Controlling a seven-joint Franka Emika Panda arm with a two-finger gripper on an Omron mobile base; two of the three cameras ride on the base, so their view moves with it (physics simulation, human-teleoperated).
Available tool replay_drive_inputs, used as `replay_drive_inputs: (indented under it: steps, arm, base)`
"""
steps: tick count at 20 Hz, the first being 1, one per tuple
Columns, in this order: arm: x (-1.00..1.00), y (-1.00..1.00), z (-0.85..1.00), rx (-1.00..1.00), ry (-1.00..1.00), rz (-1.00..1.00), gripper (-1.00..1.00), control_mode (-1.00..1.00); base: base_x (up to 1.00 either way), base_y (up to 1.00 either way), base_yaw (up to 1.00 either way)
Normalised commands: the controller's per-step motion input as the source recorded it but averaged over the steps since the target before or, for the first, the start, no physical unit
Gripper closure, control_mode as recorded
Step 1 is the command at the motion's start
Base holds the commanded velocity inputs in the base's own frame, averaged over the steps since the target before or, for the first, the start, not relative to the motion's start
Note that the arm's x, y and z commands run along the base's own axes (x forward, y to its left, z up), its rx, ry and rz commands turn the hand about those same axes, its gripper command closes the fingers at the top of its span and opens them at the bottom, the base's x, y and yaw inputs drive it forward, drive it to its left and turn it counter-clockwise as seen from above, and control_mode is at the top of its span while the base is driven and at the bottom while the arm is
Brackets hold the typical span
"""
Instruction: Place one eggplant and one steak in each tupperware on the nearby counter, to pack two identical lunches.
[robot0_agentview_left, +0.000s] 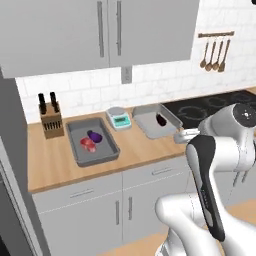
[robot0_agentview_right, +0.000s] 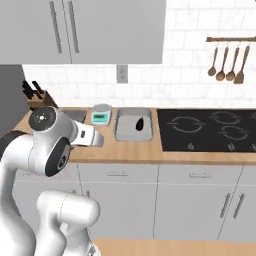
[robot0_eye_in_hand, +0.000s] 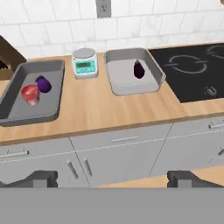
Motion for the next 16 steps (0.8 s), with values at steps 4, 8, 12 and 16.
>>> replay_drive_inputs:
  steps: [4, 8, 12, 16]
  arm:
    - [0.00, 0.00, 0.00, 0.00, 0.00, 0.00, -1.00, 1.00]
    - [0.00, 0.00, 0.00, 0.00, 0.00, 0.00, -1.00, 1.00]
    - [0.00, 0.00, 0.00, 0.00, 0.00, 0.00, -1.00, 1.00]
    - [0.00, 0.00, 0.00, 0.00, 0.00, 0.00, -1.00, 1.00]
  base:
    - [-1.00, 1.00, 0.11]
    - [-1.00, 0.94, 0.10]
    - [-1.00, 0.96, 0.07]
    - [-1.00, 1.00, 0.07]
